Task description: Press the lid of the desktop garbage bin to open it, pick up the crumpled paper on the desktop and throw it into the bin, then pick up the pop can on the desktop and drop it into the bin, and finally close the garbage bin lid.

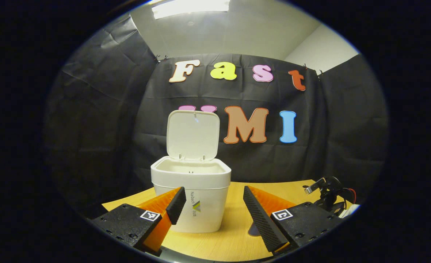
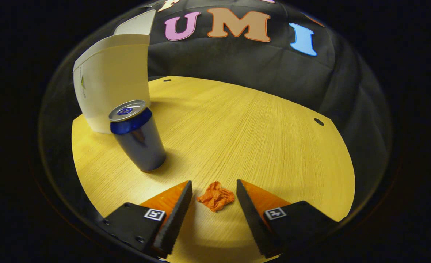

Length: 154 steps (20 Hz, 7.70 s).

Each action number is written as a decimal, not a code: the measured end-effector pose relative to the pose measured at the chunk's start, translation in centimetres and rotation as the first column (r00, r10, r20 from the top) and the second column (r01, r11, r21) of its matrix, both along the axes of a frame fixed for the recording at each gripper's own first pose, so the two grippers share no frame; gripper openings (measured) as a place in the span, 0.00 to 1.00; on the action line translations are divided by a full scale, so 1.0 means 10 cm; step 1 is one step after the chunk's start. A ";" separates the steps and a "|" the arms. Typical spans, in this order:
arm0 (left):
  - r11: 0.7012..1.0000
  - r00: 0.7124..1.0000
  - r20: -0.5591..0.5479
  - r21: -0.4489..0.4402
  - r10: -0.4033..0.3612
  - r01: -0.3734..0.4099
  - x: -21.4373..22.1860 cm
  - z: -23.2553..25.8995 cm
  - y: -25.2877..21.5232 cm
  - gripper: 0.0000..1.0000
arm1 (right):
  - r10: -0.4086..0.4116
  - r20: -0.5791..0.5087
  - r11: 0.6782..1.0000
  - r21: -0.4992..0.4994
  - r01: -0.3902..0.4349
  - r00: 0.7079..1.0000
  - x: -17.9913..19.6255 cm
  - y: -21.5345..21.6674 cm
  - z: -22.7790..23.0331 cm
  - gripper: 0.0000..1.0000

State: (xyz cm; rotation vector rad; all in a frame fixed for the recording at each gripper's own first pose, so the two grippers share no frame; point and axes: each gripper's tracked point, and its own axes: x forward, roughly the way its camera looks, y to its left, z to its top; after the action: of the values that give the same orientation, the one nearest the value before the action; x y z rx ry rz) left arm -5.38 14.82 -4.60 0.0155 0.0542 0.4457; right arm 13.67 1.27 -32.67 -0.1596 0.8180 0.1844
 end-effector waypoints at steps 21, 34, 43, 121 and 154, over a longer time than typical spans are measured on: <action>1.000 1.000 -0.028 -0.018 0.013 -0.013 -0.07 -0.10 0.03 0.95 | 0.130 0.318 0.962 0.191 -0.197 0.939 0.50 0.76 2.23 0.08; 1.000 0.999 -0.046 -0.012 0.026 -0.026 -0.31 -0.14 -0.12 0.96 | 0.359 0.517 0.817 0.228 -0.529 0.777 1.01 2.72 3.54 0.07; 0.994 0.993 -0.052 0.011 0.106 -0.105 -0.55 -0.10 0.07 0.95 | 0.394 0.451 0.828 0.204 -0.523 0.801 1.39 3.33 3.24 0.07; 0.945 0.945 0.010 0.031 -0.327 0.327 1.49 0.81 -0.28 0.77 | -0.203 0.595 0.878 0.462 -0.124 0.778 -0.02 0.03 3.57 0.95; 0.998 0.999 0.006 0.051 -0.039 0.039 2.24 1.91 1.90 0.92 | -0.113 0.517 0.933 0.349 -0.088 0.849 -0.30 0.21 3.08 0.95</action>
State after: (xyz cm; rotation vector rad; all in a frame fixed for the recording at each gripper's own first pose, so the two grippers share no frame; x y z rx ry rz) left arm 17.01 33.78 14.51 0.0653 0.0355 0.4081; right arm 10.69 3.33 -1.82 0.1439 0.2174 0.2611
